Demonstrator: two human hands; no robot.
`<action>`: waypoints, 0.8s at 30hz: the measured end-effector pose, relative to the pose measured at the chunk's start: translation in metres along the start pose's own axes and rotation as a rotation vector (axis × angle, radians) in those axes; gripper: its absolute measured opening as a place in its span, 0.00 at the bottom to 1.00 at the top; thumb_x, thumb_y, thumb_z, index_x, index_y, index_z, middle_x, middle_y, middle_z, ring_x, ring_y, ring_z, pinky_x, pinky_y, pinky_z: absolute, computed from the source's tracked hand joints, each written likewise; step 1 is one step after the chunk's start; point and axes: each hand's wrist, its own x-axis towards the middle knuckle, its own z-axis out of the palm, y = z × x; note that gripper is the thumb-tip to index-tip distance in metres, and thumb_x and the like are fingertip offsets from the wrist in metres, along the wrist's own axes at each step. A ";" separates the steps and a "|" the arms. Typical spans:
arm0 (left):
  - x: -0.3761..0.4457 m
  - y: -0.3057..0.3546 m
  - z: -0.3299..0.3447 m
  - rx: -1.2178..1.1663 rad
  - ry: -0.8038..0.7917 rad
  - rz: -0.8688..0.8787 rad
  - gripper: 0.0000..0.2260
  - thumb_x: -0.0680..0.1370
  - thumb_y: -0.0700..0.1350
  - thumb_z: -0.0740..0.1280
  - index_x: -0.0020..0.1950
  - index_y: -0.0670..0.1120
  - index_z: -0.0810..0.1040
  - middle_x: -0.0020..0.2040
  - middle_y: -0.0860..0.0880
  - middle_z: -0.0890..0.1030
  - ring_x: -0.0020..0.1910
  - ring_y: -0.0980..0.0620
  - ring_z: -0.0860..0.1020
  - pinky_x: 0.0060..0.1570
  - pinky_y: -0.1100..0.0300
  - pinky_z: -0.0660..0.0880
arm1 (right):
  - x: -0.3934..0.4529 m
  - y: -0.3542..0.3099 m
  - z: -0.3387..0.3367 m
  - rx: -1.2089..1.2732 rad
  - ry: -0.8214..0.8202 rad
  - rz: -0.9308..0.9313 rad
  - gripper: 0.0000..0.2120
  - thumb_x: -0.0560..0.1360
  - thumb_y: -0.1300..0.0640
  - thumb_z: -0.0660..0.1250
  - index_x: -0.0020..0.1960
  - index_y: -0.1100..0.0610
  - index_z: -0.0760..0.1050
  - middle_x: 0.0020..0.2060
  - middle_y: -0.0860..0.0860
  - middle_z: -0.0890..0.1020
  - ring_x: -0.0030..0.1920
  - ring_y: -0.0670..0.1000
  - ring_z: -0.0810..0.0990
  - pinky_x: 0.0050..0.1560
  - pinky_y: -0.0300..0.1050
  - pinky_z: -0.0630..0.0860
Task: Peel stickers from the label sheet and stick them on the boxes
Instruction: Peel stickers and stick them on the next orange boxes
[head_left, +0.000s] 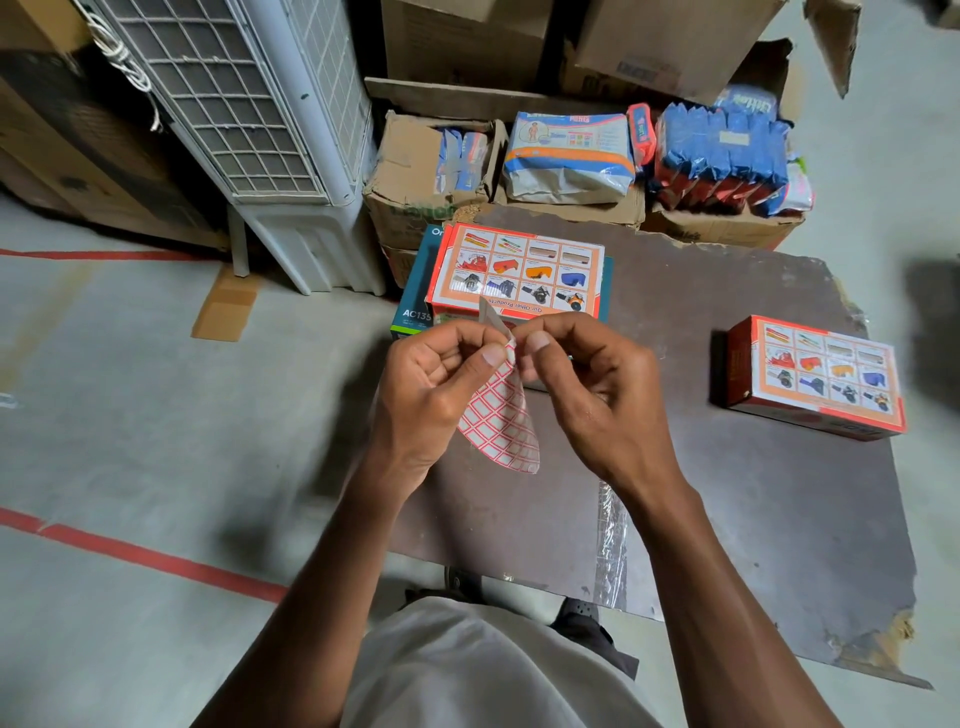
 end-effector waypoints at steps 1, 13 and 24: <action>0.000 0.001 0.000 -0.003 -0.005 0.004 0.04 0.77 0.41 0.69 0.49 0.43 0.82 0.42 0.52 0.86 0.42 0.51 0.85 0.46 0.60 0.82 | 0.000 -0.001 0.000 0.016 -0.006 0.017 0.06 0.81 0.57 0.69 0.52 0.58 0.83 0.42 0.48 0.86 0.45 0.51 0.85 0.48 0.55 0.84; -0.002 -0.003 -0.006 0.034 -0.026 -0.004 0.04 0.77 0.42 0.70 0.50 0.45 0.83 0.44 0.50 0.87 0.45 0.48 0.86 0.47 0.58 0.82 | -0.001 0.006 -0.004 -0.029 -0.033 0.044 0.07 0.80 0.56 0.72 0.53 0.58 0.85 0.46 0.49 0.88 0.48 0.52 0.87 0.50 0.57 0.85; -0.004 -0.001 -0.008 0.065 -0.048 0.012 0.04 0.77 0.42 0.68 0.50 0.47 0.82 0.44 0.55 0.87 0.46 0.50 0.86 0.48 0.61 0.82 | -0.001 0.000 -0.002 -0.070 -0.041 0.047 0.05 0.80 0.58 0.72 0.52 0.58 0.85 0.45 0.47 0.87 0.47 0.48 0.87 0.49 0.51 0.85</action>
